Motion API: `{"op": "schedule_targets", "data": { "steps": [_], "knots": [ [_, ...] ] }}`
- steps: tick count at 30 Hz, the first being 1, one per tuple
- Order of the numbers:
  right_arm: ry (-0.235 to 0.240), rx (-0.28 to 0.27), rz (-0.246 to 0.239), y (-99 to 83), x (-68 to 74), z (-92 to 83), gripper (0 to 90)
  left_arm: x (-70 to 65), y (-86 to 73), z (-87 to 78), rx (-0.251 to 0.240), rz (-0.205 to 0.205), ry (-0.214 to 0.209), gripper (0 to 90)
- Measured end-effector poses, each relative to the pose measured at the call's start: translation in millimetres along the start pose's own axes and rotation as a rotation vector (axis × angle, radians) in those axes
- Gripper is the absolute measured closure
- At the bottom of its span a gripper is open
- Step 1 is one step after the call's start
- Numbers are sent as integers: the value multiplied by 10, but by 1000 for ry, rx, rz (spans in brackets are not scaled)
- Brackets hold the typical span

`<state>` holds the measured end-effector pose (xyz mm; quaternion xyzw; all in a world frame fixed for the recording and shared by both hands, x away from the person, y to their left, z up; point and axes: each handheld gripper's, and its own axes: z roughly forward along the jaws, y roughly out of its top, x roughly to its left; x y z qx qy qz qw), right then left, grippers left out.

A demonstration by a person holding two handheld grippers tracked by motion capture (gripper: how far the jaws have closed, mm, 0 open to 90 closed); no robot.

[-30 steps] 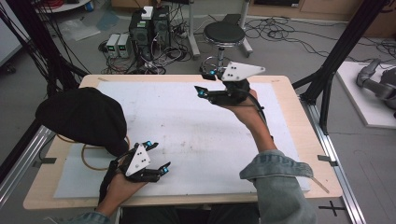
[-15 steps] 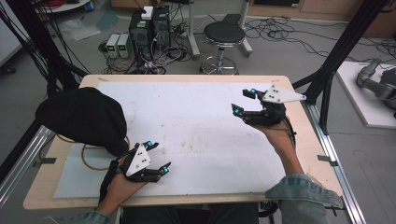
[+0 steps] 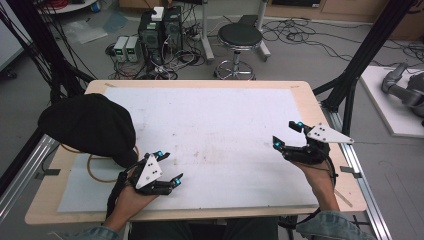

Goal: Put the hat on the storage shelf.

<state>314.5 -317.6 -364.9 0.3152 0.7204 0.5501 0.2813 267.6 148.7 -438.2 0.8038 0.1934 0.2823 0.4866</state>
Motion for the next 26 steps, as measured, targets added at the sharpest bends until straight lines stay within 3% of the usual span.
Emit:
{"op": "schedule_targets", "data": {
  "steps": [9,26],
  "knots": [
    [-39,11,37,-221,-8,-74,177,-3,-2,5,2,1,-1,230],
    [-43,-20,71,-326,-2,-102,162,-10,-2,26,2,6,-5,230]
  ]
}}
